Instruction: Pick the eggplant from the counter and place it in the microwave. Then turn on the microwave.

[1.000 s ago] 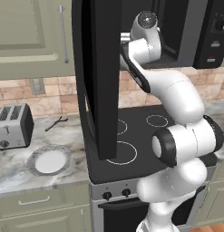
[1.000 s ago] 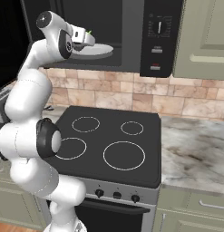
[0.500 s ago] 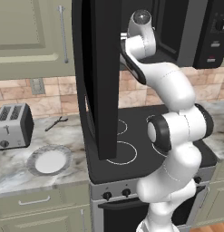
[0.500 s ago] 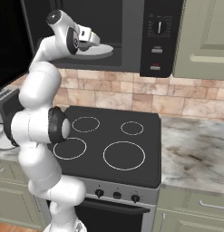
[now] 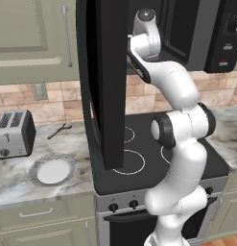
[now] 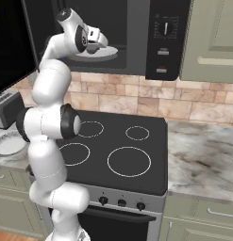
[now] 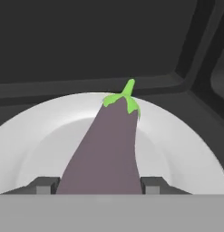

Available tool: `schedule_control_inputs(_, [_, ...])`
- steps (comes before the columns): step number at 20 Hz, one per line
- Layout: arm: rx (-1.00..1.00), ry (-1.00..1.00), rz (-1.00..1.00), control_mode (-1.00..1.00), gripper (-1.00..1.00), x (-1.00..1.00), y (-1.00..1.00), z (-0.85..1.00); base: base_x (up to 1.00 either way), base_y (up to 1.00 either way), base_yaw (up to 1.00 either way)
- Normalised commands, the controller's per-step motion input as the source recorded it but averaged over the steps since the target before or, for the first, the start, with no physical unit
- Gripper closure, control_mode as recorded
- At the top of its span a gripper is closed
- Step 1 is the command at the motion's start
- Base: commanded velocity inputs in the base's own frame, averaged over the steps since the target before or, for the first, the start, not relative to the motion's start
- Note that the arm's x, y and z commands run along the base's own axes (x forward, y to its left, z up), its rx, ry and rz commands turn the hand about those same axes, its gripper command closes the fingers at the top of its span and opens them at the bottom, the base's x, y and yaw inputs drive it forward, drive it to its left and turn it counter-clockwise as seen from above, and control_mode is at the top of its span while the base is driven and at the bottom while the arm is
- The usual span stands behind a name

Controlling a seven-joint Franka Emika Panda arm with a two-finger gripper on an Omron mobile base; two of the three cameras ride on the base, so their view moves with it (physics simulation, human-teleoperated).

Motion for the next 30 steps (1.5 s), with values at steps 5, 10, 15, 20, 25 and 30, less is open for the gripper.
schedule_control_inputs(5, [0.0,0.09,-0.01,-1.0,1.0,0.33,-0.03,-0.13,0.0,0.0,0.0])
schedule_control_inputs(10, [0.0,0.09,-0.01,-1.0,1.0,0.29,0.0,-0.11,0.0,0.0,0.0])
schedule_control_inputs(15, [0.0,0.03,0.0,-1.0,-1.0,0.16,-0.02,0.0,0.0,0.0,0.0])
schedule_control_inputs(20, [0.0,0.0,0.0,-1.0,-1.0,-0.25,-0.06,0.0,0.0,0.0,0.0])
schedule_control_inputs(25, [0.0,-0.01,-0.02,-1.0,-1.0,-0.36,-0.11,0.0,0.0,0.0,0.0])
schedule_control_inputs(30, [0.0,-0.12,0.0,-1.0,-1.0,-0.88,-0.12,-0.15,0.0,0.0,0.0])
